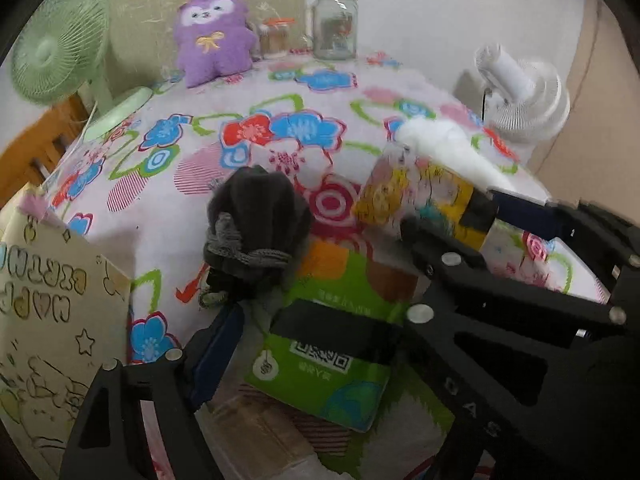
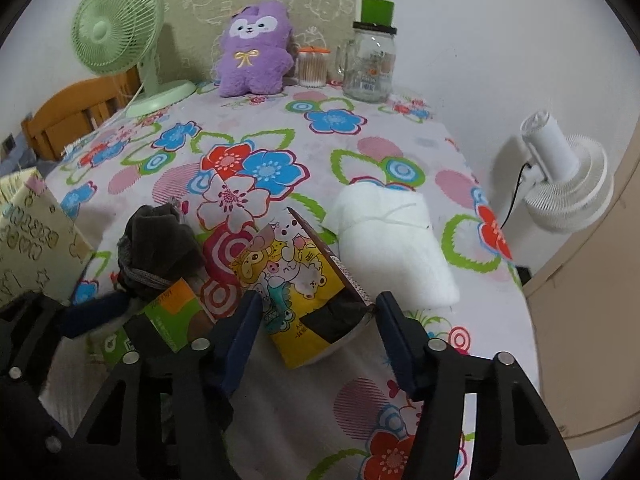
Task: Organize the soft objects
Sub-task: 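Grasp the green tissue pack with the left gripper while the right gripper holds the snack pack, then carry the green tissue pack and yellow snack pack over the yellow fabric box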
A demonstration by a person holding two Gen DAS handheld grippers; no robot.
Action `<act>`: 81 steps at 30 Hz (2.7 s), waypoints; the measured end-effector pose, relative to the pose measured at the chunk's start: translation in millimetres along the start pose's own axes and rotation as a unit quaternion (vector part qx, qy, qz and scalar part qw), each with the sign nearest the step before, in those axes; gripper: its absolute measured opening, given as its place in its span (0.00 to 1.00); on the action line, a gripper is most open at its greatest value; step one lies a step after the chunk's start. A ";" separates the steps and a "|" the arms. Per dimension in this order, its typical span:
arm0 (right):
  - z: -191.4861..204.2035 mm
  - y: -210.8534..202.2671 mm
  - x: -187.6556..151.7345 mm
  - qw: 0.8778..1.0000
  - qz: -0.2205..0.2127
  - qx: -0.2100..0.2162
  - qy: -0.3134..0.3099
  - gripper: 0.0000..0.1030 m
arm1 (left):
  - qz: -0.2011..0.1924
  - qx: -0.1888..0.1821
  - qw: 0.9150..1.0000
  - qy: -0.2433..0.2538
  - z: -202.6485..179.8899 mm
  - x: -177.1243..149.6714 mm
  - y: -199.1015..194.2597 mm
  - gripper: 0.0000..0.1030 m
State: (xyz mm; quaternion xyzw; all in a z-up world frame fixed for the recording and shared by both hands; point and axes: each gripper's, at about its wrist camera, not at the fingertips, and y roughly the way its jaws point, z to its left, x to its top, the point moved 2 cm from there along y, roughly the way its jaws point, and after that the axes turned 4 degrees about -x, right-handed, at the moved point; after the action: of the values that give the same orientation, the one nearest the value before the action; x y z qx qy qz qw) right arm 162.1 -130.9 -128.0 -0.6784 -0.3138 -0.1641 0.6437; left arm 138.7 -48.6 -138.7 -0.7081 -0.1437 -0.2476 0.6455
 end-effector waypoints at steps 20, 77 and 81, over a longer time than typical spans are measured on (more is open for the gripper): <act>-6.9 -20.3 -18.7 1.000 0.006 -0.001 0.027 0.48 | -0.018 -0.015 1.000 0.020 -10.9 -12.0 -10.2 0.53; -2.7 -152.5 -36.2 0.994 -0.056 -0.051 0.076 0.44 | -0.089 -0.009 0.993 0.073 -30.7 -33.1 -121.5 0.53; 1.8 -165.0 -33.8 0.994 -0.065 -0.052 0.077 0.44 | -0.097 -0.002 0.992 0.075 -28.2 -33.8 -133.9 0.53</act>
State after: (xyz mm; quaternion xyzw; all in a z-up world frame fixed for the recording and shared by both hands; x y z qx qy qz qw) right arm 31.3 -140.6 -22.3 -0.6740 -0.2981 -0.2736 0.6180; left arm 35.8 -55.7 -42.7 -0.6717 -0.1618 -0.3617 0.6259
